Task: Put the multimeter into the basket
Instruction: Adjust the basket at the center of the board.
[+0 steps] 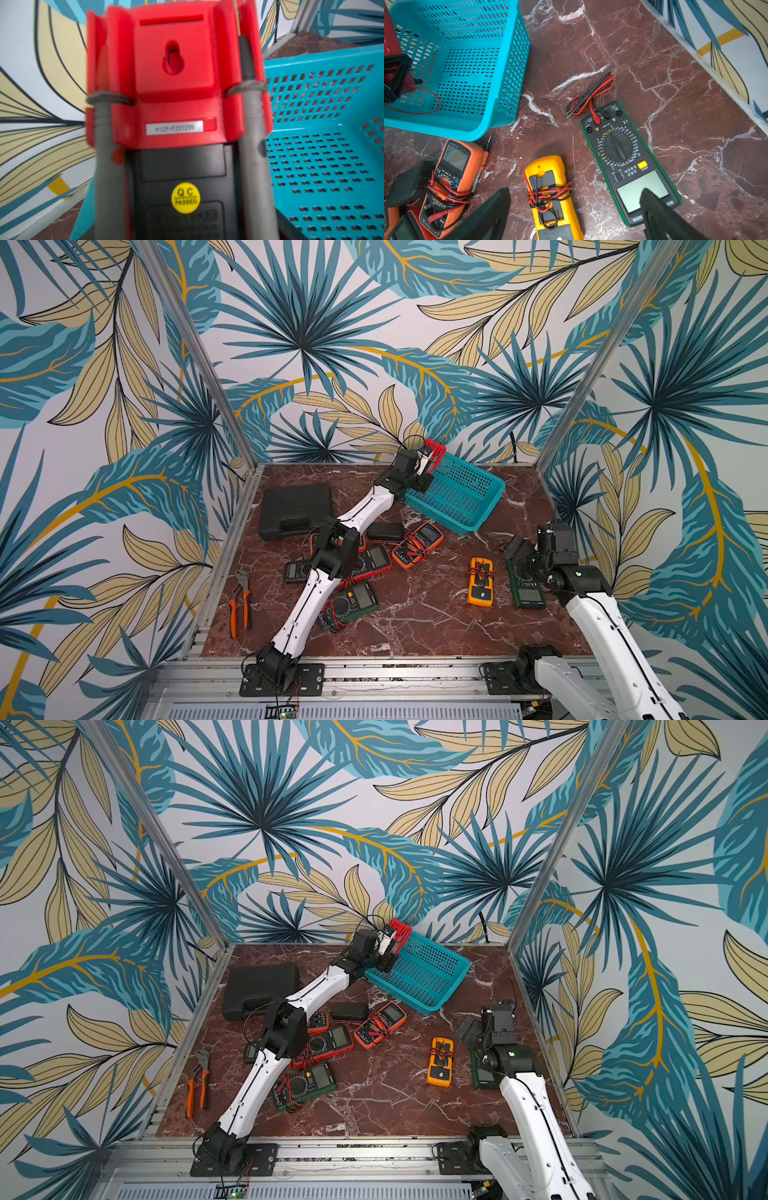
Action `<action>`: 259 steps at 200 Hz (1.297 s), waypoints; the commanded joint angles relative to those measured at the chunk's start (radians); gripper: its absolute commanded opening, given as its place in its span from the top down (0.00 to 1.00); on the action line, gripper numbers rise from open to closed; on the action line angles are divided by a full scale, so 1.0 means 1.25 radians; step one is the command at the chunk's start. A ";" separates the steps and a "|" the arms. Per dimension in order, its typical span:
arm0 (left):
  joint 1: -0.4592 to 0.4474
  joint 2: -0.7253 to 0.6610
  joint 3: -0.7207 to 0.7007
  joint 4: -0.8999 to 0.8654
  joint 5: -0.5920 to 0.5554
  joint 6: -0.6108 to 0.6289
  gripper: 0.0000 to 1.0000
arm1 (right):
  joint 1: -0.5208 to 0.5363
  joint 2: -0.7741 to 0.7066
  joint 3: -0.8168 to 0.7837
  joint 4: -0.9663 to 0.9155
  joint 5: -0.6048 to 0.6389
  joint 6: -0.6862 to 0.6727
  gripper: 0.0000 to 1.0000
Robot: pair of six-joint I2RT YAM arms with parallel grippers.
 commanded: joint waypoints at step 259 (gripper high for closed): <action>-0.009 -0.115 -0.107 -0.310 -0.248 -0.267 0.00 | 0.002 0.070 0.038 -0.016 0.022 0.027 0.00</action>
